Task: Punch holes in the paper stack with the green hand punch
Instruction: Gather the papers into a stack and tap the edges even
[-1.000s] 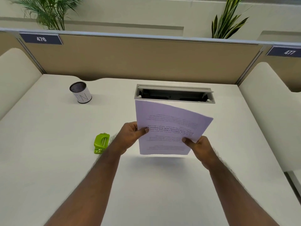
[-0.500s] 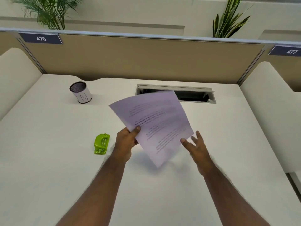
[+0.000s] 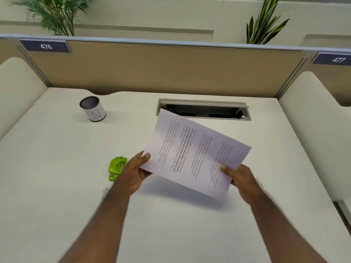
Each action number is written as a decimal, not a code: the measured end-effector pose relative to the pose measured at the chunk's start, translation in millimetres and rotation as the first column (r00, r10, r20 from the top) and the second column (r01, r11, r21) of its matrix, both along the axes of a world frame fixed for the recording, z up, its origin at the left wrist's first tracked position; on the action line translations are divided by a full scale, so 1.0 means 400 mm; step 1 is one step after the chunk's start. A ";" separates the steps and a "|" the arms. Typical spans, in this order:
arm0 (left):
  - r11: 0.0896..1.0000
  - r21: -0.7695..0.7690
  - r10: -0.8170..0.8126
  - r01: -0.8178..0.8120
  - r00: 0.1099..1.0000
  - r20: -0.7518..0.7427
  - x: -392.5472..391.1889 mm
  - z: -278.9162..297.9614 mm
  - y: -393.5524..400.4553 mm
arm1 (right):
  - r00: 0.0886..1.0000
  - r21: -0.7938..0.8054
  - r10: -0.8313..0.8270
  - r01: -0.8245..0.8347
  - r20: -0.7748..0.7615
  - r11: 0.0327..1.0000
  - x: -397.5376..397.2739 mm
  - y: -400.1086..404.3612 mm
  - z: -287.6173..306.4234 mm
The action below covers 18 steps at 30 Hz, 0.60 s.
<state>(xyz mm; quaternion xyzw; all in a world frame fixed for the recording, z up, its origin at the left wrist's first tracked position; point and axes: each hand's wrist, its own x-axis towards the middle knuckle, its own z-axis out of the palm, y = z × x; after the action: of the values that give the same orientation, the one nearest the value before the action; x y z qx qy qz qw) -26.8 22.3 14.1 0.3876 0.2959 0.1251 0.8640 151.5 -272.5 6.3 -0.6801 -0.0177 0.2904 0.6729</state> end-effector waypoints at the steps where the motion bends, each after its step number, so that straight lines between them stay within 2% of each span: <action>1: 0.994 0.088 -0.068 0.069 0.998 -0.014 -0.005 0.010 0.024 | 0.999 -0.010 0.012 -0.012 0.031 1.000 0.010 -0.010 0.010; 3: 0.940 0.257 -0.207 0.225 0.974 -0.095 -0.008 0.028 0.055 | 0.996 -0.038 0.037 -0.034 0.086 0.999 0.028 -0.023 0.030; 5: 0.877 0.375 -0.256 0.300 0.953 -0.163 -0.002 0.039 0.069 | 0.987 -0.077 0.074 -0.063 0.140 0.995 0.038 -0.026 0.044; 11: 0.801 0.549 -0.156 0.238 0.969 -0.192 0.011 0.020 0.045 | 0.975 -0.122 0.078 -0.053 0.208 0.991 0.017 -0.020 0.026; 14: 0.767 0.587 -0.131 0.259 0.959 -0.252 -0.003 -0.019 0.017 | 0.975 -0.179 0.074 -0.036 0.208 0.983 -0.004 -0.027 -0.012; 18: 0.762 0.615 -0.041 0.203 0.963 -0.267 -0.012 -0.036 0.008 | 0.976 -0.210 0.073 -0.029 0.204 0.977 -0.011 -0.025 -0.020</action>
<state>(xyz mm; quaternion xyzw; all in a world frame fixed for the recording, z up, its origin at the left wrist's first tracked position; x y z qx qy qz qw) -31.7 25.6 -0.5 0.6878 0.3110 0.1136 0.6460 147.0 -282.5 -1.5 -0.7724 -0.0764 0.2344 0.5853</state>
